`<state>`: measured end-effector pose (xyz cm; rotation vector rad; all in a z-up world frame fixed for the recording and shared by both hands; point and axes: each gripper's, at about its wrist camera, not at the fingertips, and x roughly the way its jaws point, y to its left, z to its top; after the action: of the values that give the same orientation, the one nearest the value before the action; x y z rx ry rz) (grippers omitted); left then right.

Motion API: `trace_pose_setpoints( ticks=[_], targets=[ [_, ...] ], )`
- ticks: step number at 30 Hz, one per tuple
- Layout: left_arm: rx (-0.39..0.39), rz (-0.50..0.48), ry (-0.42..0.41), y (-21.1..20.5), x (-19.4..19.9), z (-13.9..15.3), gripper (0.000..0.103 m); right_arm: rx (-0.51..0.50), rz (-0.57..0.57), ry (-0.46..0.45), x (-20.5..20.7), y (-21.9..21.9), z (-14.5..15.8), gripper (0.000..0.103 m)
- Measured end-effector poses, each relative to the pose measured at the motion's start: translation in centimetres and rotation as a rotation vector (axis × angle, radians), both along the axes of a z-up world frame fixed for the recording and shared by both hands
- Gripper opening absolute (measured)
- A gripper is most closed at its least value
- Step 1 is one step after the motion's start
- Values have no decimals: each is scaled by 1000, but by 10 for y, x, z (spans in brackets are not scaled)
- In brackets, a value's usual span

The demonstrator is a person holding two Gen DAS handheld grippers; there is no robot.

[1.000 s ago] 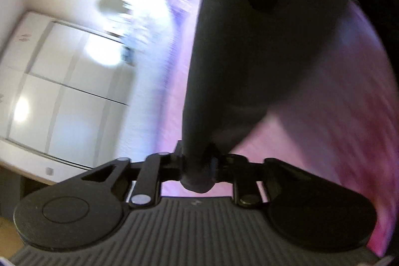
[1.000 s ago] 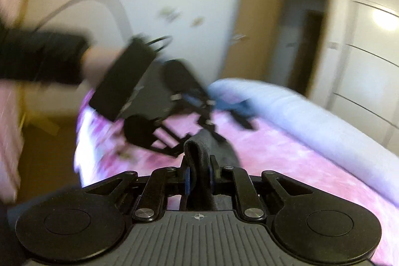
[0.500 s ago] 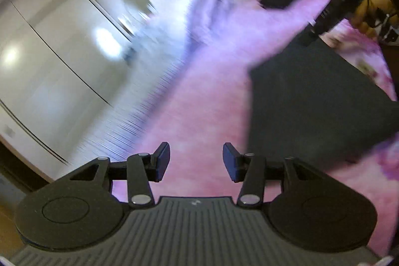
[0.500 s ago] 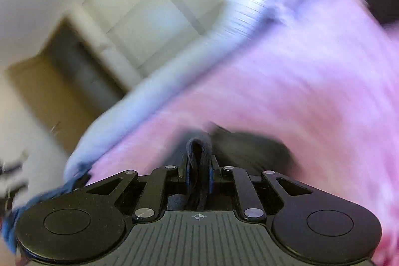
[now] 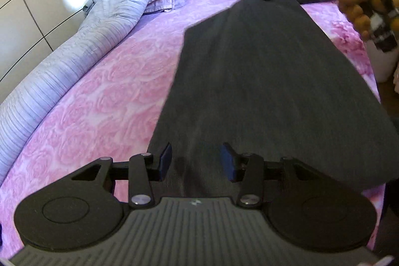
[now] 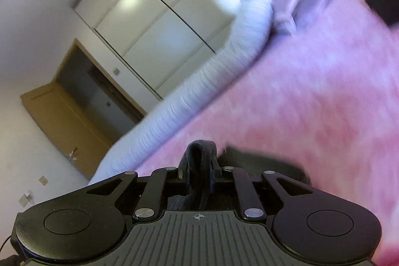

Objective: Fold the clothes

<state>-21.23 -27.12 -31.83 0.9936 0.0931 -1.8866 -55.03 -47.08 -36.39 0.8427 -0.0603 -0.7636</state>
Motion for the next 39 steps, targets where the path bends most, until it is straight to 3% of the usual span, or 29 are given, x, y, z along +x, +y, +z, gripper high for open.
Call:
trace_pose_setpoints(
  ticks=[4,8,9,10,11,13,17,21,25,29,30,33,34,35,36,39],
  targets=[
    [9,-18,-18,-4,-6,-8,40,95,-46,98,-1,-12,-21,12],
    [22,-37,-17,-8,-4,-10,40,133,-65,65,-14,-6,-36,15],
    [19,-43,-22,-7,0,-9,41,135,-76,75,-16,-3,-35,21],
    [8,-45,-41,-4,4,-6,43,129,-96,107,-16,3,-27,37],
    [-11,-46,-68,0,10,-4,44,121,-112,143,-16,9,-20,43],
    [-40,-44,-120,7,24,-1,46,56,-77,238,-8,32,1,51],
    [-117,-73,-236,23,43,0,46,-228,172,501,46,115,42,61],
    [-273,-265,-415,50,37,-15,56,-430,442,668,114,201,52,63],
    [-350,-533,-648,72,25,-53,61,-517,538,921,168,239,28,63],
    [-408,-669,-767,71,25,-87,62,-636,522,1171,198,247,-5,63],
    [-426,-679,-770,67,27,-91,62,-666,517,1233,205,249,-13,63],
    [-448,-675,-770,51,26,-93,62,-755,498,1421,228,255,-38,41],
    [-440,-670,-775,46,24,-91,61,-775,499,1449,228,255,-39,27],
    [-432,-665,-780,41,21,-90,55,-783,509,1435,221,253,-33,24],
    [-420,-666,-770,38,18,-86,38,-790,516,1425,212,250,-24,18],
    [-393,-716,-642,52,-1,-64,34,-800,487,1464,171,241,10,15]
  ],
)
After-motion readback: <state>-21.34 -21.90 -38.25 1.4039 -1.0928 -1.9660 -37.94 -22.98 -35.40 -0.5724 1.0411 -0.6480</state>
